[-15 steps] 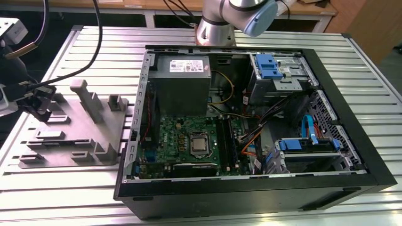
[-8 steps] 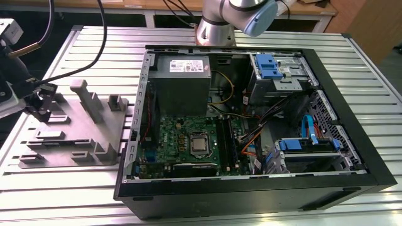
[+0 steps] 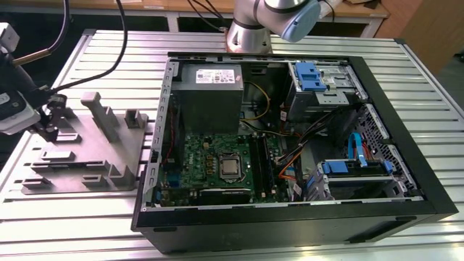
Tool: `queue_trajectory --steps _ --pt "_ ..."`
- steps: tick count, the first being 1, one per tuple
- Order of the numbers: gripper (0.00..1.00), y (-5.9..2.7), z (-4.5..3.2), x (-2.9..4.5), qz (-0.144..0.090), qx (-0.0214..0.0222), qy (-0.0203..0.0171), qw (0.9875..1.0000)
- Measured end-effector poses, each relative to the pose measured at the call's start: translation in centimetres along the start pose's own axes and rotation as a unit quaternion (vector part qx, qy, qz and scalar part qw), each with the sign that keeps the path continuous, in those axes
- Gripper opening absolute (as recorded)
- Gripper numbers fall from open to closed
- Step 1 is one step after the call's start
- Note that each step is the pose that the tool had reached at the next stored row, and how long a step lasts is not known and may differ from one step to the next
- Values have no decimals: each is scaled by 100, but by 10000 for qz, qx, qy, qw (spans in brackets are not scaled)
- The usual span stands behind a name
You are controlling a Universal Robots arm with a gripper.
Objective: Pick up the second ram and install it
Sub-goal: 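Pick up the second ram and move it above second insertion slot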
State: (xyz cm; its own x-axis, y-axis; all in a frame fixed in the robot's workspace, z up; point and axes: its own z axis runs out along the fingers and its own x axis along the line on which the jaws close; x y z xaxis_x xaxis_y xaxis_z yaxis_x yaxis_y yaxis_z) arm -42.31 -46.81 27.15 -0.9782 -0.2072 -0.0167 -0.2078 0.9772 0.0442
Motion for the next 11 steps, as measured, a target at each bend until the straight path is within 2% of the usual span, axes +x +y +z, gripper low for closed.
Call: queue_trajectory --steps 3,6,8,11 --pt "10 0 13 1 -277 -5 12 9996" --pt "10 -1 25 0 -547 -9 24 9985" --pt "10 -1 34 1 -726 -12 33 9974" --pt "10 -2 46 1 -1003 -17 45 9949"
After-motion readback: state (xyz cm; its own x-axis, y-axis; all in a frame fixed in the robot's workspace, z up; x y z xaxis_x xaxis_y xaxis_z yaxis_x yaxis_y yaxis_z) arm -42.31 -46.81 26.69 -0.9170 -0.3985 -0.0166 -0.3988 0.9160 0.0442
